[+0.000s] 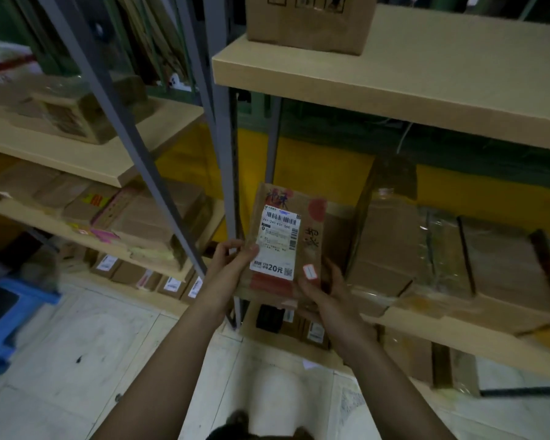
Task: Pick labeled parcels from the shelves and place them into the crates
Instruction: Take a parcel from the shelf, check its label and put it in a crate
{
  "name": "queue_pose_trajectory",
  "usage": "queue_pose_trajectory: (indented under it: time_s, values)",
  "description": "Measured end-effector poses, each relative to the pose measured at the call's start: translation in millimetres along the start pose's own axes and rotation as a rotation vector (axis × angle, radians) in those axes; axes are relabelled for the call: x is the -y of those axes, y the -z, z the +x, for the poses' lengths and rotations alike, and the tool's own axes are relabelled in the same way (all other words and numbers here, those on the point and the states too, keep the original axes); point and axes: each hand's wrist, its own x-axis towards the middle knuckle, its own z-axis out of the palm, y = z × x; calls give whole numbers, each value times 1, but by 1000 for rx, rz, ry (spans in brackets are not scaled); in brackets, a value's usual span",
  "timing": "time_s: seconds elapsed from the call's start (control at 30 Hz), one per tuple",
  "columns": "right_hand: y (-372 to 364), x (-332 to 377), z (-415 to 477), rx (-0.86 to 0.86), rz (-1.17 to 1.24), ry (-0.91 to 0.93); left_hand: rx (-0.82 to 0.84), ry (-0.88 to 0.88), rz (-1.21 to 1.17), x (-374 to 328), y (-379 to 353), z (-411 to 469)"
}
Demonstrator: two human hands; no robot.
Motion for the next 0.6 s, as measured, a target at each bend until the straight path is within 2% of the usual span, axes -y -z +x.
queue_pose_trajectory:
  time_s: [0.1, 0.2, 0.37, 0.47, 0.6]
  values:
    - [-9, -3, 35, -109, 92, -42, 42, 46, 176, -7, -3, 24]
    - [-18, -9, 78, -209, 75, -47, 68, 94, 251, -8, 3, 53]
    - [-29, -13, 144, -261, -71, 13, 92, 293, 277, 9, 16, 85]
    - [-41, -12, 167, -236, -81, -61, 88, 400, 246, 26, 15, 103]
    - [-55, -16, 178, -290, -190, -36, 82, 399, 213, 35, 11, 114]
